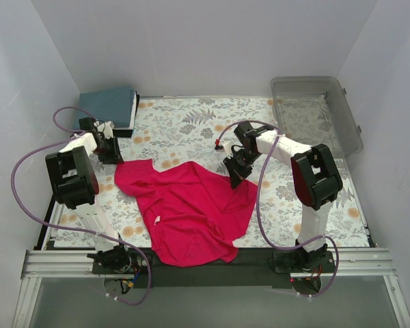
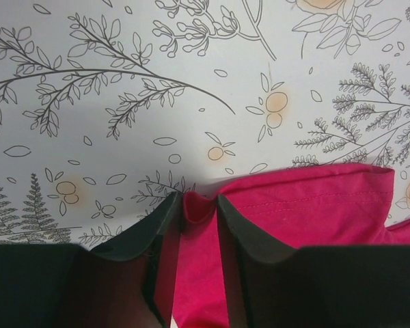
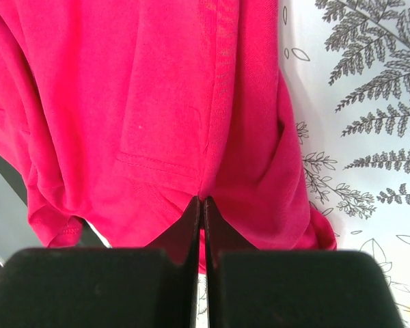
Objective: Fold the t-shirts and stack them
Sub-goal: Flatten the tshirt out
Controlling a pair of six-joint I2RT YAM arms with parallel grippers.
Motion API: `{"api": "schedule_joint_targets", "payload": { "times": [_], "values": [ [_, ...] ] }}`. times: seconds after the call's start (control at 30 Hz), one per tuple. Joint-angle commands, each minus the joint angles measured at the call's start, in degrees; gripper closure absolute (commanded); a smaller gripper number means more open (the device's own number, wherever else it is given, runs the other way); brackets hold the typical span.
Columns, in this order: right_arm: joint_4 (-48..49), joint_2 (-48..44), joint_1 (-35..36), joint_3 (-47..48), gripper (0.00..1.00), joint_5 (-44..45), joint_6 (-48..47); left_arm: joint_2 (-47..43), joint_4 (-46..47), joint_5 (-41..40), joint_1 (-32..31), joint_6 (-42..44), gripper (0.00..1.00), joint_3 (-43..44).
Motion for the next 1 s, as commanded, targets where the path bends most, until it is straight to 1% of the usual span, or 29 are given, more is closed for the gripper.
{"api": "schedule_joint_targets", "payload": {
  "times": [0.0,0.1,0.13,0.2,0.33,0.4,0.47,0.6,0.63,0.7,0.73,0.83,0.93,0.97],
  "values": [
    [-1.87,-2.68,-0.03,2.27,0.99,-0.21,-0.91,0.91,0.47,-1.38,-0.19,-0.29,0.75,0.91],
    [-2.22,-2.85,-0.03,2.62,0.99,0.14,-1.17,0.21,0.56,-1.47,0.07,-0.2,0.81,0.82],
    [-2.31,-3.03,-0.03,2.89,0.99,0.49,-1.26,-0.32,0.39,-1.47,0.16,-0.29,0.89,1.08],
    [-2.83,-3.55,-0.12,3.41,0.99,1.19,-1.69,-1.72,0.04,-1.04,0.42,-0.46,1.0,1.52],
    [-3.89,-5.31,-1.43,6.65,0.99,3.04,-2.84,-5.76,-2.59,3.26,0.69,-0.2,1.0,3.98],
    [-4.59,-6.36,-2.05,8.5,0.99,4.96,-3.36,-8.56,-4.7,6.85,0.69,0.06,1.0,6.26],
    [-5.38,-6.72,-3.02,12.96,0.99,6.9,-5.03,-10.51,-5.15,8.01,0.69,-0.37,1.0,7.67],
    [-7.14,-8.12,-4.78,22.03,0.99,11.64,-8.1,-15.25,-6.9,9.33,0.69,-1.25,1.0,13.9],
    [-7.05,-8.56,-5.39,23.7,0.99,12.52,-8.81,-16.05,-7.08,9.77,0.69,-1.17,1.0,17.75],
    [-6.88,-9.97,-6.18,29.66,0.99,14.54,-10.39,-18.15,-7.52,9.69,0.69,-1.34,1.0,21.72],
    [-6.7,-10.49,-6.8,31.87,0.99,15.42,-10.83,-18.69,-7.7,9.43,0.69,-2.04,1.0,26.0],
    [-5.74,-12.6,-7.68,39.52,0.99,19.81,-12.59,-22.46,-6.12,9.95,1.04,-4.67,1.0,29.82],
    [-0.83,-17.17,-7.95,42.35,0.99,25.0,-13.38,-28.96,-1.56,10.22,1.04,-8.36,1.0,30.0],
    [0.58,-20.22,-8.03,42.44,0.99,26.23,-13.73,-30.63,-0.33,9.35,1.04,-9.94,1.0,29.74]
  ]
}}
